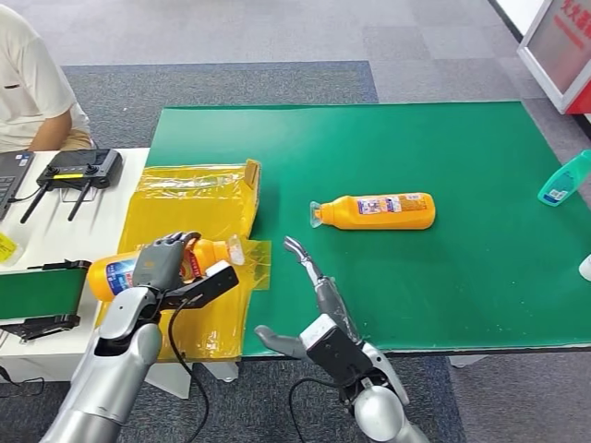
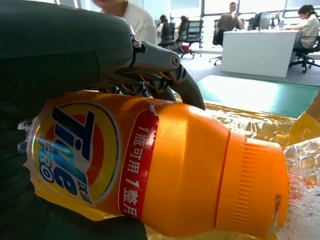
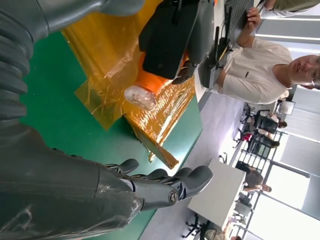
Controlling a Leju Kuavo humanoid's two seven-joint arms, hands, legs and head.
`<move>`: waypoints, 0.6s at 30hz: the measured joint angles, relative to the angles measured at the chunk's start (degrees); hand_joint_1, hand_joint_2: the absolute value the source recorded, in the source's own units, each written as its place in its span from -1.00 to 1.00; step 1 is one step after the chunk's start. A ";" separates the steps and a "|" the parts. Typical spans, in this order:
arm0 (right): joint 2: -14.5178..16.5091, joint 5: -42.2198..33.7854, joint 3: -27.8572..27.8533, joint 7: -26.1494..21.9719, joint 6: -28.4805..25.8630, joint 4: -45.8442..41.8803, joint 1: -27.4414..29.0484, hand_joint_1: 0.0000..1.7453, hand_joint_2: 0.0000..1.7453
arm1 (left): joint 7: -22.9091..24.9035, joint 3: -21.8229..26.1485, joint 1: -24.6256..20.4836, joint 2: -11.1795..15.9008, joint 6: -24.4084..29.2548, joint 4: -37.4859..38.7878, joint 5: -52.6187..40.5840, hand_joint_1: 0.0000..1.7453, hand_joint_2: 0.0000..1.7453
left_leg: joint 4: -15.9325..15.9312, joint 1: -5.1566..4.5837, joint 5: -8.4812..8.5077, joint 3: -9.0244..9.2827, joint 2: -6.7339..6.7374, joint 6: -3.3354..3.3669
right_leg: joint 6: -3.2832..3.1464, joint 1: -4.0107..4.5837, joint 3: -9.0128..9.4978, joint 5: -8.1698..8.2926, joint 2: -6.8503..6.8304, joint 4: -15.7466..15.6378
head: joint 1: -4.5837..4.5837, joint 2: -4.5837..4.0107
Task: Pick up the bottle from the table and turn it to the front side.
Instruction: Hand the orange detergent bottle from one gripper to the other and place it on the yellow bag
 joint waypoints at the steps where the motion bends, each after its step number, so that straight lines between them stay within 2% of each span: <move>1: 0.00 0.01 0.00 0.00 0.00 0.00 -0.02 -1.00 1.00 | 0.40 -0.47 -0.33 -0.09 0.13 0.55 -1.29 1.00 1.00 | 0.00 0.00 0.00 0.00 0.00 0.00 | 0.00 0.00 0.00 0.00 0.00 0.00 | 0.00 0.00; 7: 0.00 0.07 0.03 0.05 -0.01 0.02 -0.30 -1.00 1.00 | 2.76 -2.10 -2.69 -1.65 1.60 4.18 -6.57 1.00 1.00 | 0.00 0.00 0.00 -0.01 0.00 0.00 | 0.02 0.00 0.00 0.01 0.00 0.00 | 0.01 0.00; 12: 0.00 0.07 0.07 0.05 -0.15 0.02 -0.38 -1.00 1.00 | 1.52 -4.02 -4.05 -3.30 2.37 6.23 -8.55 1.00 1.00 | 0.00 0.00 0.00 -0.01 0.00 0.00 | 0.02 -0.01 0.00 0.01 0.00 0.00 | 0.01 0.00; 17: 0.00 0.07 -0.08 0.05 -0.36 0.02 -0.41 -1.00 1.00 | 0.73 -8.12 -4.23 -4.73 4.34 9.26 -8.76 1.00 1.00 | 0.00 0.00 -0.01 -0.02 0.00 0.01 | 0.02 -0.01 -0.01 0.01 0.00 0.00 | 0.01 0.00; 18: 0.00 0.07 -0.10 0.05 -0.40 0.01 -0.42 -1.00 1.00 | 0.78 -8.93 -4.28 -5.01 4.56 10.00 -8.76 0.67 1.00 | 0.00 0.00 -0.01 -0.02 0.00 0.01 | 0.02 -0.01 -0.01 0.01 0.00 0.00 | 0.01 0.00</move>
